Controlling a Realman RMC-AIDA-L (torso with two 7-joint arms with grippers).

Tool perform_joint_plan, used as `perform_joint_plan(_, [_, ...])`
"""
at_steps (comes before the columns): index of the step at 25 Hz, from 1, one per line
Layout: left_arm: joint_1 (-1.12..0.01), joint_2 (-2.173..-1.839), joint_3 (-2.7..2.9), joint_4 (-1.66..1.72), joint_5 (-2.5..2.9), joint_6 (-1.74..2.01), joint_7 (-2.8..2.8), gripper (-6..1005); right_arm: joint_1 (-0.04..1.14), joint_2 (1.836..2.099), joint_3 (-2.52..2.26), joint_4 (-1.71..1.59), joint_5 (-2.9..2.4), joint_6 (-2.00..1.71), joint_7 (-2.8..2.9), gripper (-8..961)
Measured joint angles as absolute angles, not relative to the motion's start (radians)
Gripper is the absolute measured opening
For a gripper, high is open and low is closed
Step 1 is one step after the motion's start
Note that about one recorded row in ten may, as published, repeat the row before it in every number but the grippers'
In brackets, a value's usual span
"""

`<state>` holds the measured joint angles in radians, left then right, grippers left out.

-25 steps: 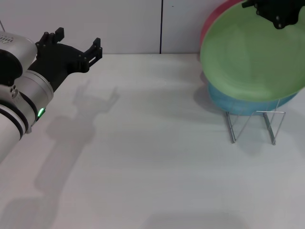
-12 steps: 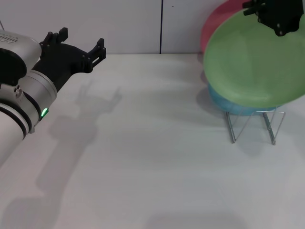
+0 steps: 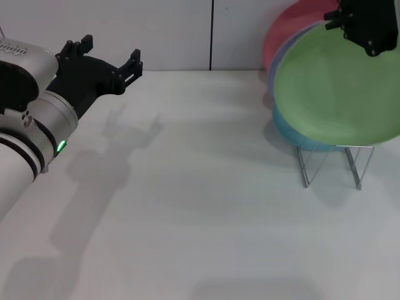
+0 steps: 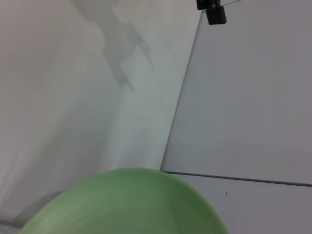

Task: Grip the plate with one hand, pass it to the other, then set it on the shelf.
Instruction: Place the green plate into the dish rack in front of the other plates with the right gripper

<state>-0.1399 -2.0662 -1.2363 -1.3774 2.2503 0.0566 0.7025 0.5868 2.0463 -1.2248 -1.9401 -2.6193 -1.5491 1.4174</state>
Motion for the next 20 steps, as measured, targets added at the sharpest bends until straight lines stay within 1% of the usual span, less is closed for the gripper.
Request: perform_joint_plan(20, [-0.152,-2.068,-1.226,-1.367,2.250,0.054,0.702,871,0.553,2.053,-1.222,-1.924,-2.622,-1.546,1.351,22])
